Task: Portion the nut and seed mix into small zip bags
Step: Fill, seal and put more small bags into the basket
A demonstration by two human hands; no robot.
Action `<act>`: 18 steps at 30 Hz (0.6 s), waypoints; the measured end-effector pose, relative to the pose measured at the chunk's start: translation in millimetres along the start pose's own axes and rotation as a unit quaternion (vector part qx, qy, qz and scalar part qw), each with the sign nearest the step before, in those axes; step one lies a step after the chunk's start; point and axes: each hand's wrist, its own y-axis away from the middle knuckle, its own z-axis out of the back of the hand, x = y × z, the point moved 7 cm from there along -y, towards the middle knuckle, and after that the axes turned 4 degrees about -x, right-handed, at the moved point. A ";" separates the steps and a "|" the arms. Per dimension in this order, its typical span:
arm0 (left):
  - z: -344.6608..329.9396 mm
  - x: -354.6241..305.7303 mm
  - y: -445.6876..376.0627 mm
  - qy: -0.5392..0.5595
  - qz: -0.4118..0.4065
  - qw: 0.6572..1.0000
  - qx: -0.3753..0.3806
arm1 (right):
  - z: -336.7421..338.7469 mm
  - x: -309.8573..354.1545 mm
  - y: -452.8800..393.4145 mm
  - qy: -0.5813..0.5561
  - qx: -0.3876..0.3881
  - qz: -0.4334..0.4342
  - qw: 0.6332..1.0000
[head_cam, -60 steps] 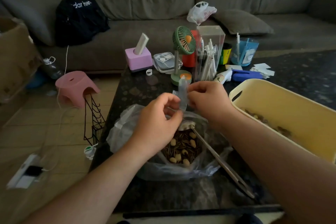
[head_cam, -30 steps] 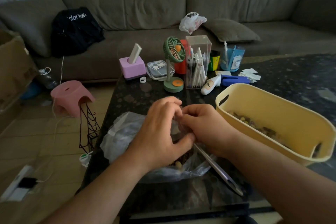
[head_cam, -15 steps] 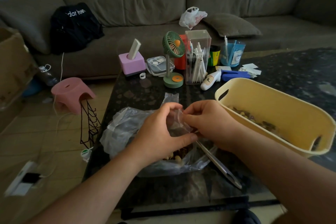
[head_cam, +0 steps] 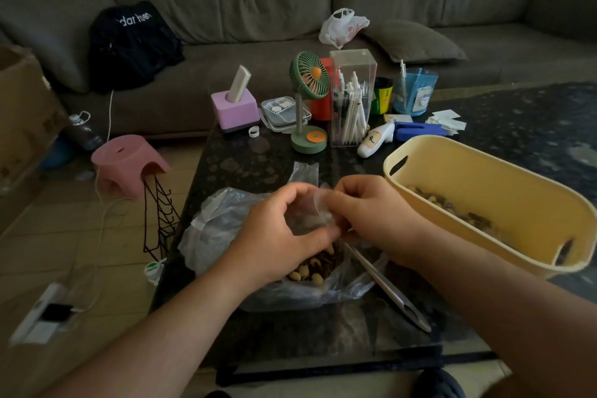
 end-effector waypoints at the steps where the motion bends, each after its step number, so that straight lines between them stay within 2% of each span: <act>1: 2.8 2.1 -1.2 0.007 0.012 1.000 -0.001 | 2.3 0.5 -2.1 -0.014 0.001 0.001 1.000; 3: 8.9 9.6 -3.2 0.001 0.037 0.999 0.010 | 8.0 -1.3 -7.1 0.026 0.008 0.018 0.999; 5: 10.5 18.1 -1.7 -0.024 0.066 0.996 0.054 | 7.2 -10.9 -9.3 0.190 0.065 0.070 0.977; 7: 7.5 26.6 3.7 -0.073 0.082 0.989 0.102 | -0.8 -28.6 -5.4 0.370 0.151 0.121 0.909; 9: 4.1 32.2 10.8 -0.146 0.078 0.977 0.134 | -3.5 -50.0 -2.9 0.474 0.197 0.137 0.847; 11: 0.1 37.0 19.4 -0.204 0.070 0.963 0.163 | 0.3 -64.0 -6.8 0.504 0.192 0.151 0.828; 14: -5.6 41.6 32.0 -0.242 0.057 0.947 0.203 | 1.2 -73.3 -12.1 0.497 0.162 0.194 0.830; 18: -12.8 47.6 37.3 -0.292 0.025 0.929 0.226 | -1.9 -70.3 -7.2 0.479 0.171 0.231 0.829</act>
